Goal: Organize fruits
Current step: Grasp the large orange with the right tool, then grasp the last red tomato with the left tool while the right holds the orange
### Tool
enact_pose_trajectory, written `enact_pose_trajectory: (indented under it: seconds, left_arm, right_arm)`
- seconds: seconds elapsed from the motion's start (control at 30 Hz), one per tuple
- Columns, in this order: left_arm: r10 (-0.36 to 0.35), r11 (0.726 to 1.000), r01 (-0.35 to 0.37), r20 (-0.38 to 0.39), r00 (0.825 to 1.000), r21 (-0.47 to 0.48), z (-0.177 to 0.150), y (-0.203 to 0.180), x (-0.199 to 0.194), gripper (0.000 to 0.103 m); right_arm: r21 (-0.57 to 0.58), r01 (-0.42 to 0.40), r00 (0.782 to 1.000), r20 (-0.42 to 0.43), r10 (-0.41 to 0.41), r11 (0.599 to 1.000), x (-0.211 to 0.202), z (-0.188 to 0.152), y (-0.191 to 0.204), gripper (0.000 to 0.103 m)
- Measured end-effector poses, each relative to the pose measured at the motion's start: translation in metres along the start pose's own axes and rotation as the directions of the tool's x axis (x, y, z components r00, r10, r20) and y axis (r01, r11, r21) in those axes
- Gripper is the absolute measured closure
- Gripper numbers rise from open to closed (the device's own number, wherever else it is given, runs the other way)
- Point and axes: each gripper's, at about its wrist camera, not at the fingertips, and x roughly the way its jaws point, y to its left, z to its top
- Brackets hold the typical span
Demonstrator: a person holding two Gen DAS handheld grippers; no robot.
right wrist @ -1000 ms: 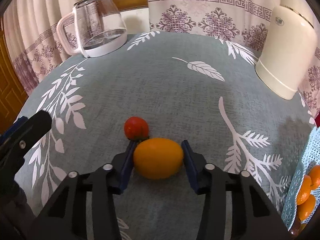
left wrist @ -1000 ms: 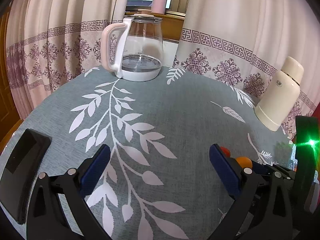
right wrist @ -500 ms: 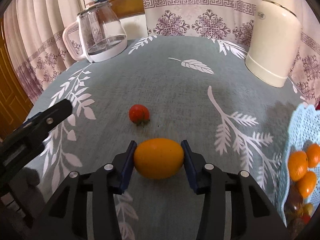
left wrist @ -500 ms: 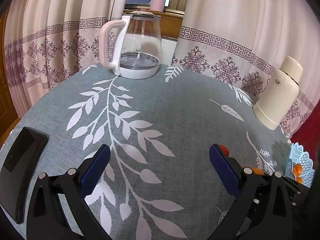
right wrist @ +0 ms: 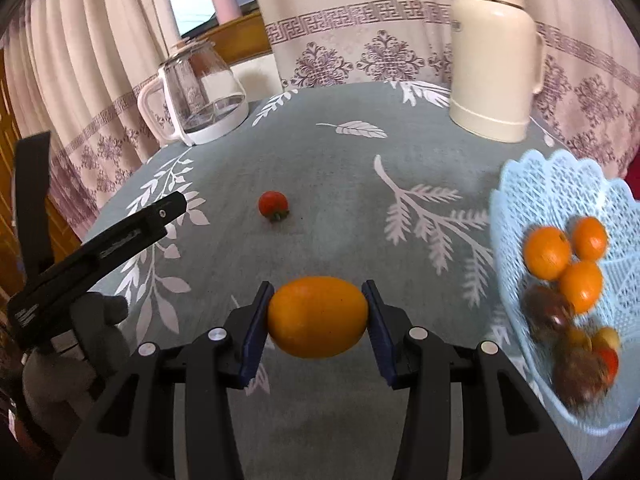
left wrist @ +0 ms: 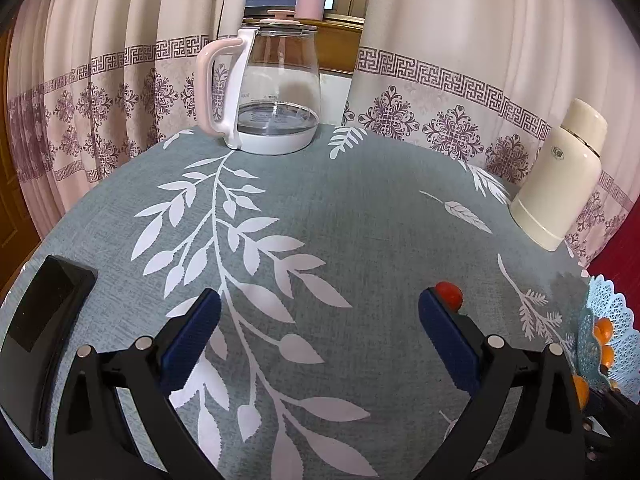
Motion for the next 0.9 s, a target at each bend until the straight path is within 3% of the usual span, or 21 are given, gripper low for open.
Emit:
enact_pose_trajectory:
  seconds: [0.3, 0.5, 0.9]
  left_arm:
    - [-0.002, 1.000, 0.002, -0.007, 1.000, 0.000, 0.000, -0.002, 0.003, 0.003]
    - [-0.051, 0.999, 0.051, -0.030, 0.998, 0.007, 0.003, -0.010, 0.009, 0.003]
    - [-0.131, 0.977, 0.147, -0.108, 0.985, 0.153, 0.007, -0.063, 0.031, 0.004]
  right_arm:
    - [0.048, 0.015, 0.999, 0.036, -0.017, 0.999, -0.025, -0.021, -0.015, 0.057]
    - [0.040, 0.029, 0.998, 0.056, -0.031, 0.999, -0.029, -0.027, -0.015, 0.057]
    - [0.043, 0.019, 0.996, 0.089, -0.023, 0.999, -0.035, -0.031, -0.017, 0.057]
